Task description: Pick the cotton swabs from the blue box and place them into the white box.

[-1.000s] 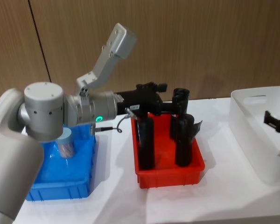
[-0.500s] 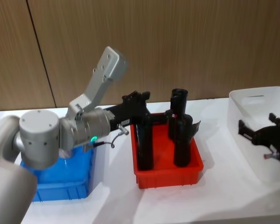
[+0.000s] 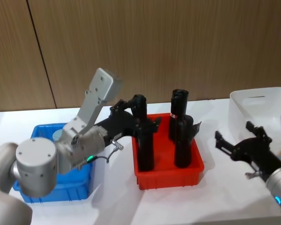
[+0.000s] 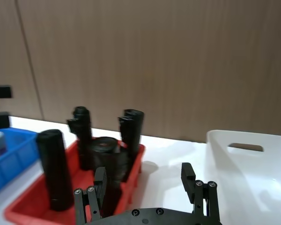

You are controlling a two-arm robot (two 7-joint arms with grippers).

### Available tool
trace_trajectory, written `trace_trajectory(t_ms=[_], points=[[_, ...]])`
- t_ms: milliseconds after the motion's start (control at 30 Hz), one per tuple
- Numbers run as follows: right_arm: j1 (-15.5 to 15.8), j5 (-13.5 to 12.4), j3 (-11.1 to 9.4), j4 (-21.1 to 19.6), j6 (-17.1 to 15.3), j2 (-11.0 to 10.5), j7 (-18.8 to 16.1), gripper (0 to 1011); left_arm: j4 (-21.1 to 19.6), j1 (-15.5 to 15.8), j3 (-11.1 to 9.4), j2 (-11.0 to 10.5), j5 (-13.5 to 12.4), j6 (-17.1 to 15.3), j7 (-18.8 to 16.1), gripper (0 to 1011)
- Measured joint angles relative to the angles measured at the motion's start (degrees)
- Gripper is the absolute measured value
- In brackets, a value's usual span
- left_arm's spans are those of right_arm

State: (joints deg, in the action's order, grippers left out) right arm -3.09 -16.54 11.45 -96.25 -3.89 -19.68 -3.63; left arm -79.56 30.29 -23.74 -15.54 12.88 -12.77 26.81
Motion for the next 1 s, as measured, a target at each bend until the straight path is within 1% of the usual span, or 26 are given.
trace_trajectory(t_ms=[100, 200, 333, 1000], points=[[1.5, 0.0, 0.6, -2.0, 0.8, 0.1, -0.1, 1002, -1.4, -1.8, -0.2, -0.7, -0.1, 1.3, -2.8, 1004], [2.7, 0.1, 1.0, -3.5, 1.4, 0.2, -0.1, 1002, -2.4, -2.9, -0.4, -1.1, -0.2, 2.1, -4.5, 1004], [3.6, 0.1, 1.4, -4.6, 1.8, 0.3, -0.2, 1002, -4.2, -5.1, -0.7, -1.9, -0.4, 3.7, -8.0, 1004], [3.9, 0.1, 1.5, -5.0, 2.0, 0.3, -0.2, 1002, -11.8, -14.5, -2.0, -5.5, -1.2, 10.4, -22.6, 1004]])
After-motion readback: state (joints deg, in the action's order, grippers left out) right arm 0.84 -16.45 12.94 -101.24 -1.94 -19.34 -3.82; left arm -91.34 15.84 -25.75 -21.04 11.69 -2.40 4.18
